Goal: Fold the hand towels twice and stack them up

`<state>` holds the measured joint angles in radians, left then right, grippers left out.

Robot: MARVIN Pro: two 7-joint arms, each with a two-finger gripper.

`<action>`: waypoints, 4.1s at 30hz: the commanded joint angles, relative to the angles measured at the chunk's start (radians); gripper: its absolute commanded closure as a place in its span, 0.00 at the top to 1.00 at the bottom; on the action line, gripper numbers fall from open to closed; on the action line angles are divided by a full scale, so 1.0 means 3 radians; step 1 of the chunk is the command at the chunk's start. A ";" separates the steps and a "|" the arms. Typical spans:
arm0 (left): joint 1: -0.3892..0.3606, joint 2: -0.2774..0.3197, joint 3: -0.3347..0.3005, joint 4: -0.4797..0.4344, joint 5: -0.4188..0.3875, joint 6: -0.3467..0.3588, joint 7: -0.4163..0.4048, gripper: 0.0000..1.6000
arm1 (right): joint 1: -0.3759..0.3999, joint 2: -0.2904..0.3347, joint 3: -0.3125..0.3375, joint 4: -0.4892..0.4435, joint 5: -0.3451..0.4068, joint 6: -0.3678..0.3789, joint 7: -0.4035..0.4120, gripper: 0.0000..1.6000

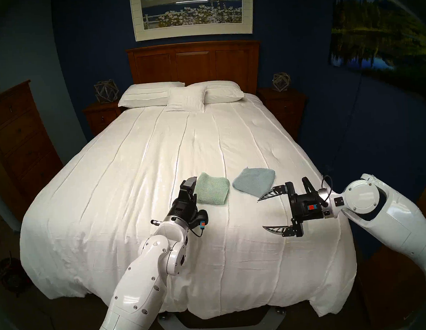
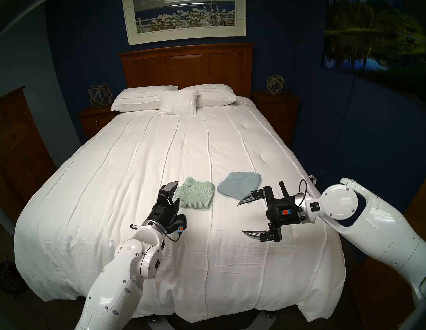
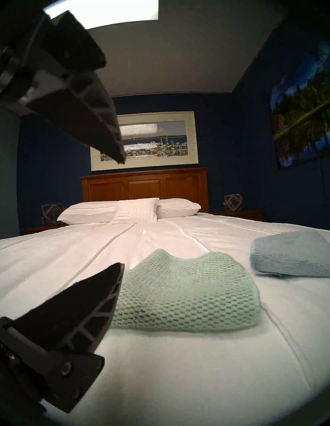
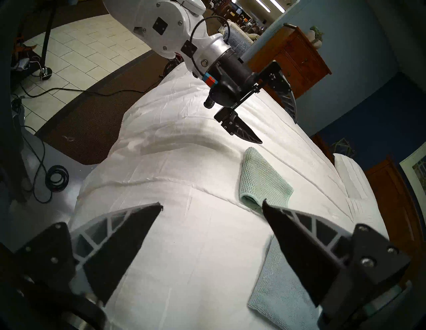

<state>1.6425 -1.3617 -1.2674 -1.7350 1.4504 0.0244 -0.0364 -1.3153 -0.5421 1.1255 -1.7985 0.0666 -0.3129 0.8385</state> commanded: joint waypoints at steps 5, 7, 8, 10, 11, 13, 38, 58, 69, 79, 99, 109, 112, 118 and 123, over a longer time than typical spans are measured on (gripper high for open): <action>0.0572 0.0255 0.0041 -0.0554 -0.0077 -0.0053 0.0036 1.00 | 0.0267 -0.0300 -0.0052 -0.0047 -0.0200 -0.0005 -0.0027 1.00; 0.0666 0.0302 0.0036 -0.0640 -0.0092 -0.0059 0.0041 1.00 | 0.0302 -0.0345 -0.0073 -0.0032 -0.0244 -0.0003 -0.0026 1.00; 0.0723 0.0328 0.0030 -0.0696 -0.0099 -0.0061 0.0043 1.00 | 0.0320 -0.0367 -0.0085 -0.0024 -0.0267 -0.0001 -0.0026 1.00; 0.0799 0.0375 0.0020 -0.0770 -0.0114 -0.0064 0.0048 1.00 | 0.0356 -0.0409 -0.0111 -0.0006 -0.0310 0.0001 -0.0024 1.00; 0.0843 0.0403 0.0013 -0.0813 -0.0123 -0.0066 0.0051 1.00 | 0.0378 -0.0434 -0.0127 0.0006 -0.0338 0.0002 -0.0022 1.00; 0.0923 0.0447 -0.0004 -0.0889 -0.0139 -0.0068 0.0058 1.00 | 0.0415 -0.0474 -0.0154 0.0028 -0.0383 0.0004 -0.0020 1.00; 0.1901 0.0750 -0.0308 -0.1674 -0.0277 -0.0053 0.0097 1.00 | 0.1252 -0.1413 -0.0693 0.0887 -0.1244 0.0071 0.0009 1.00; 0.2335 0.0829 -0.0487 -0.1971 -0.0377 0.0031 0.0115 1.00 | 0.1907 -0.2168 -0.1035 0.2008 -0.1890 0.0093 0.0012 1.00; 0.2479 0.0855 -0.0555 -0.2083 -0.0425 0.0070 0.0115 1.00 | 0.2245 -0.2526 -0.1185 0.2684 -0.2150 -0.0080 0.0008 1.00; 0.2588 0.0880 -0.0605 -0.2160 -0.0463 0.0095 0.0118 1.00 | 0.2468 -0.2783 -0.1258 0.3204 -0.2300 -0.0337 -0.0061 1.00; 0.2733 0.0930 -0.0677 -0.2258 -0.0528 0.0120 0.0130 1.00 | 0.2830 -0.3160 -0.1260 0.4222 -0.2353 -0.1162 -0.0206 0.12; 0.2763 0.0952 -0.0692 -0.2275 -0.0550 0.0127 0.0139 1.00 | 0.2992 -0.3242 -0.1231 0.4624 -0.2327 -0.1562 -0.0179 0.00; 0.2758 0.0959 -0.0691 -0.2270 -0.0557 0.0131 0.0138 1.00 | 0.3133 -0.3213 -0.1172 0.4668 -0.2329 -0.1596 -0.0239 0.00; 0.2746 0.0968 -0.0688 -0.2256 -0.0563 0.0136 0.0133 1.00 | 0.3265 -0.3140 -0.1030 0.4509 -0.2330 -0.1587 -0.0265 0.00; 0.2752 0.0979 -0.0689 -0.2265 -0.0572 0.0142 0.0137 1.00 | 0.3390 -0.3085 -0.0966 0.4485 -0.2376 -0.1716 -0.0198 0.00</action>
<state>2.4662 -1.0674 -1.4752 -2.3873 1.2795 0.0693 -0.0046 -0.3983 -1.4846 0.8083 -0.4192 -0.6415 -0.7890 0.7737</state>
